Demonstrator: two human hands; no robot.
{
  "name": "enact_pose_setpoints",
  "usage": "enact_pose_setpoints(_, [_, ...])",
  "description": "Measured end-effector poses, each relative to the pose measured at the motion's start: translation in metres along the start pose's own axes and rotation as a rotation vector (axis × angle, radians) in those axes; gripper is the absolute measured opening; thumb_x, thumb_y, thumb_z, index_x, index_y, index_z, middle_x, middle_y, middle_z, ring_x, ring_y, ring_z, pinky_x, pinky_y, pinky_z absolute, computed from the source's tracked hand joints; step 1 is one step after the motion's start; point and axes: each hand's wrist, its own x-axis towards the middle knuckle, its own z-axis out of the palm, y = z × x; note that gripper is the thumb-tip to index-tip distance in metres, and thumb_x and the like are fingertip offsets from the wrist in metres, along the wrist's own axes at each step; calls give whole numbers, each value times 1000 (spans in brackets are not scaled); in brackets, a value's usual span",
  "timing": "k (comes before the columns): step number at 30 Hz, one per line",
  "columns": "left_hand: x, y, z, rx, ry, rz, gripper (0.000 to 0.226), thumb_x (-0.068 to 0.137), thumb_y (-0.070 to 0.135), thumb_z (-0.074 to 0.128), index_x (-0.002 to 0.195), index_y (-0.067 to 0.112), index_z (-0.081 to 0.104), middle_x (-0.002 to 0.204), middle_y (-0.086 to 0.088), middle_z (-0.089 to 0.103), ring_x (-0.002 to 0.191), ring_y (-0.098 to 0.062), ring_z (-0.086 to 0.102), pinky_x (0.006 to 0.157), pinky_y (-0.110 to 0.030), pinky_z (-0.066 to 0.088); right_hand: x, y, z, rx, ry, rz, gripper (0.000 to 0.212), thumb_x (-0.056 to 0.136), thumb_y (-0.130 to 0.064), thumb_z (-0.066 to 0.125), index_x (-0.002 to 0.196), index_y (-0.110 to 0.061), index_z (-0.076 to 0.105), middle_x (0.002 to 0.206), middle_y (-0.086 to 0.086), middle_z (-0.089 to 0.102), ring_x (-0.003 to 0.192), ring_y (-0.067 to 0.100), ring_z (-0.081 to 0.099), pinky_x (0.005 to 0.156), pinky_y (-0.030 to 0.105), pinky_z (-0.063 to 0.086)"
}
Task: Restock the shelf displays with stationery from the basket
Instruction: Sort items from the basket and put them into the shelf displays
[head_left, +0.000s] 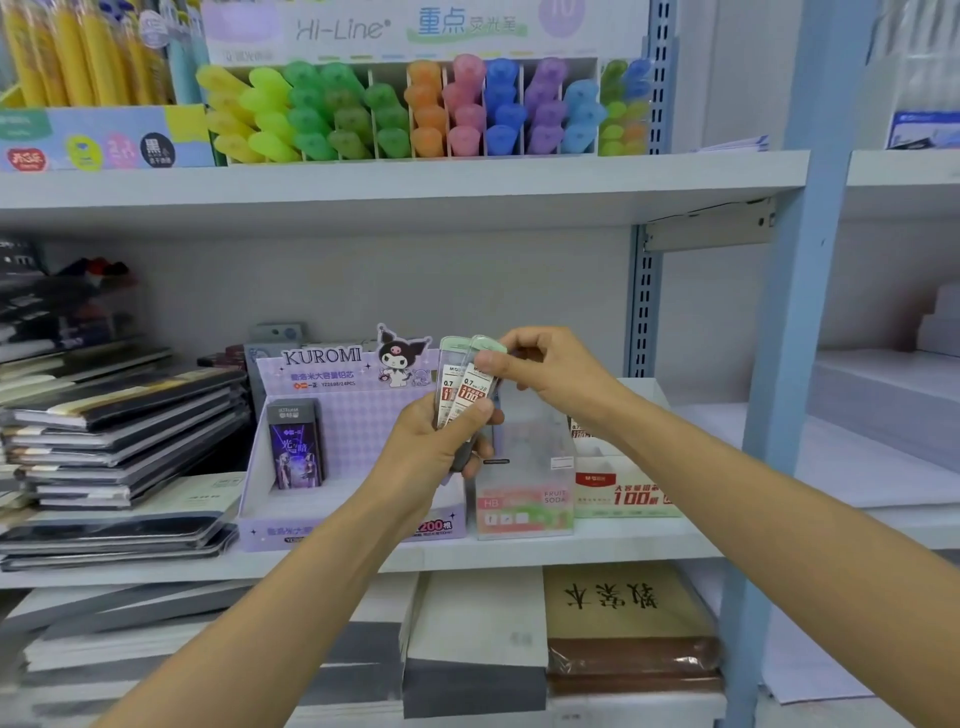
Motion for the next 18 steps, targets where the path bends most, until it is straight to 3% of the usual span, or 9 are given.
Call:
enact_pose_setpoints(3, [2,3,10,-66,23,-49,26,101,29,48,108,10,63,88,-5,73,49,-13,53,35,-18,32,-5,-2,-10,61,48,6,20,90,-26,66,94,-7,68,86,2,69,77,5,57,71,18,47])
enact_pose_setpoints(6, [6,7,18,-109,14,-92,35,103,25,34,110,6,63,87,-17,69,50,-19,49,40,-25,28,-9,-5,-31,156,87,39,17,94,-23,60,98,-7,66,93,4,71,88,12,64,83,26,53])
enact_pose_setpoints(8, [7,8,22,-92,-4,-54,33,105,24,35,113,5,60,81,-18,68,55,-21,50,47,-29,32,-11,-7,-49,210,120,30,16,95,-21,58,100,-7,65,91,3,71,90,15,67,80,27,57])
enact_pose_setpoints(12, [9,13,34,-144,-23,22,26,103,24,42,110,14,65,91,-5,70,66,-16,63,58,-25,53,-17,-8,-88,180,287,-28,14,96,-18,58,102,-6,62,84,3,70,75,11,66,60,20,53])
enact_pose_setpoints(18, [9,8,53,-167,-87,13,27,96,27,53,115,15,67,88,-2,69,77,-20,68,71,-27,57,-30,31,-118,-249,314,39,19,95,-15,59,107,0,61,93,12,69,76,14,65,63,19,55])
